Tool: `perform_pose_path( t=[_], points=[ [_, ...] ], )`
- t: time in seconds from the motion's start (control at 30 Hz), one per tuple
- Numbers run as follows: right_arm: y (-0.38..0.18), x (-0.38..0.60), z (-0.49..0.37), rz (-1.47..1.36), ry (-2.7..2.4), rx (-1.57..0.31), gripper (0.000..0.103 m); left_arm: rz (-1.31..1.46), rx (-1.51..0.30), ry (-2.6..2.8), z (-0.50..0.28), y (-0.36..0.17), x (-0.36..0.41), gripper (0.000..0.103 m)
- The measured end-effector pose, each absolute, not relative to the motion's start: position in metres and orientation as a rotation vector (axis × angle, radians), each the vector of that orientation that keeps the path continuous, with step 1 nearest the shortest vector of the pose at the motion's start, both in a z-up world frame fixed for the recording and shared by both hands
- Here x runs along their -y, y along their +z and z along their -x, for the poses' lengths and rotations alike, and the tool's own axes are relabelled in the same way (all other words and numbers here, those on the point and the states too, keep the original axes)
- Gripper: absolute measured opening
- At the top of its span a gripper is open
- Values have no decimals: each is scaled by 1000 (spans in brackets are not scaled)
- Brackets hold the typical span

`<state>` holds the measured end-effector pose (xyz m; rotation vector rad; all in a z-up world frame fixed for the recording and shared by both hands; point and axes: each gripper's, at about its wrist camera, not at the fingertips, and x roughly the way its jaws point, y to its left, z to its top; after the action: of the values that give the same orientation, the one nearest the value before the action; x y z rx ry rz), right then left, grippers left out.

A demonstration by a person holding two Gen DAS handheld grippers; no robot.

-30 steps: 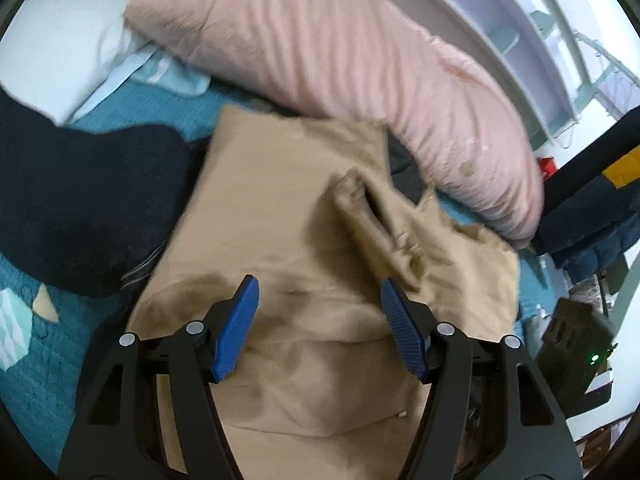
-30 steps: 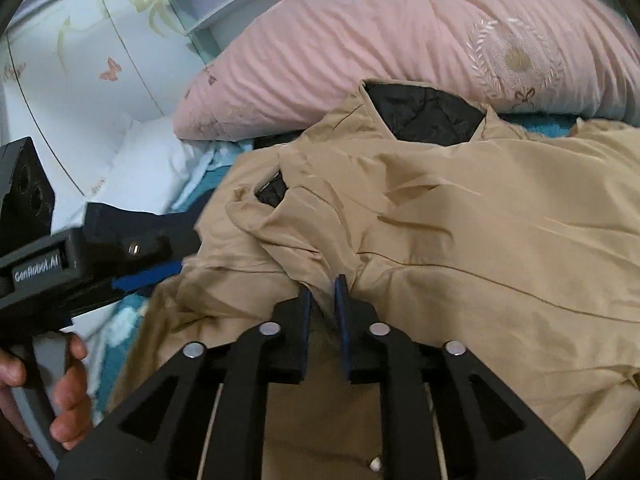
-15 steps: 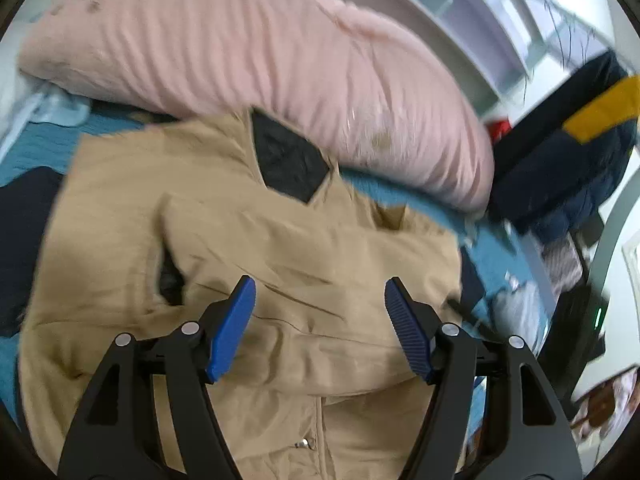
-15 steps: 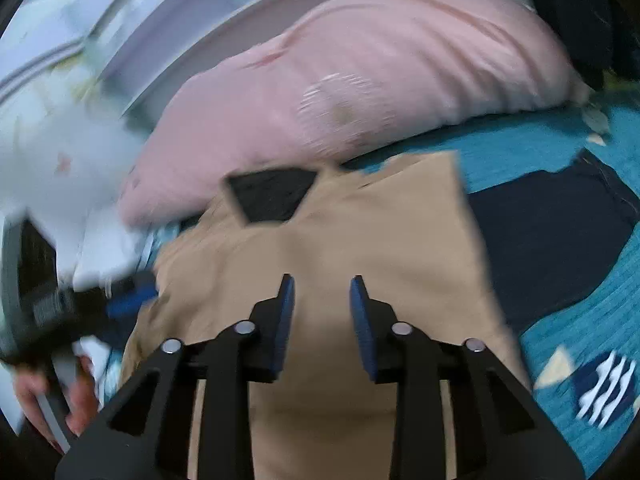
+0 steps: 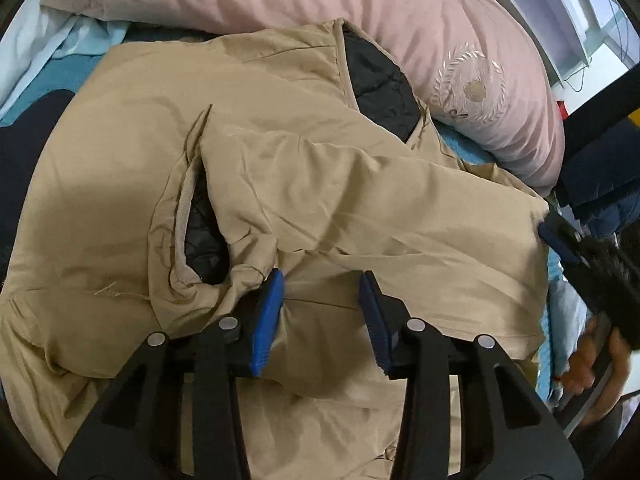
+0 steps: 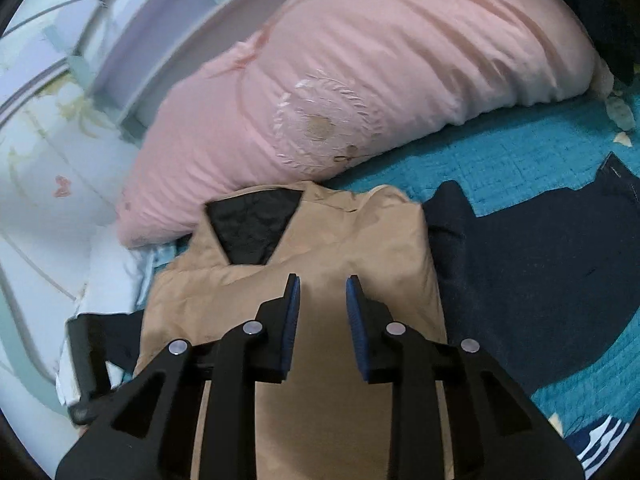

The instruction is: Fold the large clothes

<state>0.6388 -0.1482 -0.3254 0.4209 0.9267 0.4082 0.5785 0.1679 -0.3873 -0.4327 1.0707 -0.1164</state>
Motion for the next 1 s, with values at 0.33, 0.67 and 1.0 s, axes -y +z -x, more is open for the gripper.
perform_pose_path(
  t=[0.33, 0.67, 1.0],
  points=[
    [-378, 173, -672, -281, 164, -1161, 0, 429, -1056, -132, -578, -391, -168, 41],
    [-317, 184, -637, -399, 332, -976, 20, 472, -974, -259, -568, -352, -185, 63],
    [-313, 195, -684, -290, 314, -1028, 36, 310, -974, -47, -590, -325, -276, 71]
  ],
)
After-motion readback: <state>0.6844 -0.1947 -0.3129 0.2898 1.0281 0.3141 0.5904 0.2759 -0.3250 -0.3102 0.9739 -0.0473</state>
